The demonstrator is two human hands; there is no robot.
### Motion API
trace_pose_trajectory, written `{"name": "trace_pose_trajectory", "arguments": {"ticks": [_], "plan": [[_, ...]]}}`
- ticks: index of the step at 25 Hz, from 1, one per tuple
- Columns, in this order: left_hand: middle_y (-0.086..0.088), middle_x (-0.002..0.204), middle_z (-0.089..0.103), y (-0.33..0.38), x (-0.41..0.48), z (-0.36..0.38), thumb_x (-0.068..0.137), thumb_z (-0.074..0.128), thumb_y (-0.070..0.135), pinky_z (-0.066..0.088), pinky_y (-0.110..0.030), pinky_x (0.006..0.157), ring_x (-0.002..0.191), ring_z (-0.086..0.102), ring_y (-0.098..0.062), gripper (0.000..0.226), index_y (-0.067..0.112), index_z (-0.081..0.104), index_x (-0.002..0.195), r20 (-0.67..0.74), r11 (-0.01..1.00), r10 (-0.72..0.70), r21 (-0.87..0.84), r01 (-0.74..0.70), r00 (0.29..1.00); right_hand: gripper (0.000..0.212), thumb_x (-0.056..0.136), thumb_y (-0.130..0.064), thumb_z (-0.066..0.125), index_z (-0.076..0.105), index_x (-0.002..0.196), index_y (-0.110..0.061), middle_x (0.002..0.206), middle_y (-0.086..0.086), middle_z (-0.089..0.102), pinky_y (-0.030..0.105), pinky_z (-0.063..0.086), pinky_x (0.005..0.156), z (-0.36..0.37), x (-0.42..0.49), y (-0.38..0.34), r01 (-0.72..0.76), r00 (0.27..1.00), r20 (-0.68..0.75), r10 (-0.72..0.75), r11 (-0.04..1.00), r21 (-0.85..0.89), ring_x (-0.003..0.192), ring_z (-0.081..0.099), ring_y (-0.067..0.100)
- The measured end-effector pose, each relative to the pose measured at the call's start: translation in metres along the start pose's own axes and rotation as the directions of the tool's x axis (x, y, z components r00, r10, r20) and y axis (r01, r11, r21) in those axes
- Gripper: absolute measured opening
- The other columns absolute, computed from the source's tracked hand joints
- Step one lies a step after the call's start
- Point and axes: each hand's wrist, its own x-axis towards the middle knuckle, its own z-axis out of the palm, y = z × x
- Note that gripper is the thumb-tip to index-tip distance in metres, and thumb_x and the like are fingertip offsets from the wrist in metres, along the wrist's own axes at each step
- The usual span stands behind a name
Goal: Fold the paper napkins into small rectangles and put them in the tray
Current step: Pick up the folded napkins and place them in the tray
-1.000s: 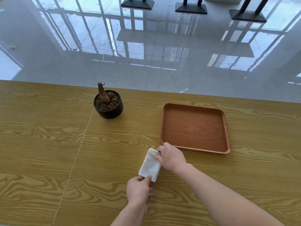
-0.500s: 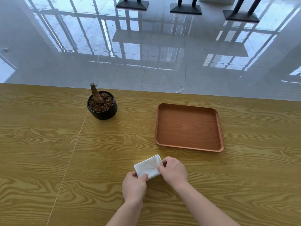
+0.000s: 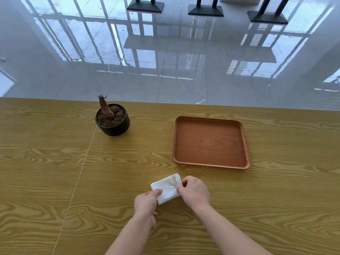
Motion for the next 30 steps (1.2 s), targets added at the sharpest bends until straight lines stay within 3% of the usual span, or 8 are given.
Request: {"name": "trace_pose_trajectory", "arguments": {"ticks": [2, 7, 12, 14, 16, 19, 26, 30], "plan": [[-0.007, 0.077, 0.066, 0.0, 0.0, 0.0, 0.078, 0.078, 0.02, 0.039, -0.031, 0.056, 0.064, 0.053, -0.022, 0.014, 0.01, 0.071, 0.085, 0.013, 0.999, 0.036, 0.039, -0.037, 0.999, 0.026, 0.088, -0.051, 0.056, 0.069, 0.092, -0.029, 0.095, -0.008, 0.071, 0.03, 0.043, 0.067, -0.001, 0.0, 0.0, -0.002, 1.0, 0.003, 0.002, 1.0, -0.002, 0.091, 0.065, 0.018], [-0.006, 0.083, 0.072, -0.002, -0.005, 0.001, 0.081, 0.072, 0.011, 0.052, -0.033, 0.059, 0.069, 0.065, -0.02, 0.008, 0.012, 0.068, 0.088, 0.041, 0.941, 0.3, 0.152, -0.303, 0.953, 0.025, 0.087, -0.05, 0.058, 0.068, 0.092, -0.028, 0.097, -0.008, 0.069, 0.03, 0.046, 0.07, -0.002, 0.0, 0.0, 0.003, 1.0, 0.029, -0.004, 1.0, 0.021, 0.093, 0.064, 0.018], [-0.004, 0.084, 0.073, 0.007, -0.013, -0.002, 0.087, 0.066, 0.007, 0.059, -0.035, 0.064, 0.073, 0.068, -0.017, 0.01, 0.016, 0.065, 0.091, 0.13, 0.896, 0.423, 0.084, -0.436, 0.897, 0.021, 0.083, -0.041, 0.071, 0.065, 0.097, -0.026, 0.094, -0.009, 0.068, 0.028, 0.047, 0.074, -0.008, -0.003, 0.011, 0.0, 0.993, 0.113, -0.03, 0.968, 0.25, 0.087, 0.062, 0.013], [-0.005, 0.083, 0.074, 0.012, -0.016, -0.004, 0.088, 0.066, 0.005, 0.058, -0.037, 0.065, 0.071, 0.067, -0.016, 0.011, 0.015, 0.064, 0.092, 0.159, 0.878, 0.462, 0.058, -0.476, 0.872, 0.017, 0.084, -0.037, 0.075, 0.067, 0.096, -0.027, 0.087, -0.009, 0.068, 0.027, 0.046, 0.065, -0.013, -0.007, 0.014, -0.061, 0.984, 0.177, -0.028, 0.877, 0.477, 0.073, 0.061, 0.01], [-0.006, 0.083, 0.075, 0.018, -0.018, -0.006, 0.089, 0.066, 0.004, 0.058, -0.038, 0.067, 0.071, 0.068, -0.015, 0.01, 0.013, 0.065, 0.093, 0.184, 0.873, 0.476, 0.024, -0.488, 0.86, 0.014, 0.088, -0.034, 0.074, 0.072, 0.099, -0.025, 0.088, -0.007, 0.071, 0.026, 0.044, 0.051, -0.022, -0.009, 0.018, -0.193, 0.941, 0.334, -0.052, 0.729, 0.657, 0.063, 0.06, 0.01], [-0.005, 0.084, 0.076, 0.022, -0.019, -0.006, 0.089, 0.066, 0.006, 0.059, -0.039, 0.07, 0.074, 0.07, -0.016, 0.01, 0.014, 0.066, 0.096, 0.209, 0.877, 0.473, -0.013, -0.481, 0.856, 0.019, 0.089, -0.029, 0.074, 0.076, 0.1, -0.013, 0.087, -0.002, 0.076, 0.023, 0.041, 0.046, -0.034, -0.013, 0.022, -0.313, 0.879, 0.465, -0.104, 0.609, 0.729, 0.061, 0.06, 0.011], [0.002, 0.081, 0.078, 0.033, -0.016, 0.004, 0.087, 0.073, 0.013, 0.056, -0.028, 0.059, 0.072, 0.074, -0.014, 0.012, 0.019, 0.07, 0.098, 0.281, 0.879, 0.457, 0.005, -0.478, 0.844, 0.009, 0.086, -0.022, 0.076, 0.075, 0.082, -0.014, 0.064, -0.004, 0.07, 0.027, 0.044, 0.046, -0.045, -0.016, 0.017, -0.119, 0.99, 0.137, 0.036, 0.734, 0.669, 0.05, 0.054, 0.01], [0.001, 0.081, 0.078, 0.056, -0.008, 0.012, 0.081, 0.073, 0.004, 0.057, -0.028, 0.062, 0.075, 0.074, -0.017, 0.021, 0.019, 0.073, 0.096, 0.343, 0.863, 0.45, 0.07, -0.5, 0.825, 0.009, 0.086, -0.024, 0.075, 0.076, 0.079, -0.018, 0.072, 0.0, 0.077, 0.032, 0.05, 0.053, -0.055, -0.013, 0.011, -0.1, 0.995, 0.048, 0.09, 0.752, 0.652, 0.052, 0.056, 0.01]]}}
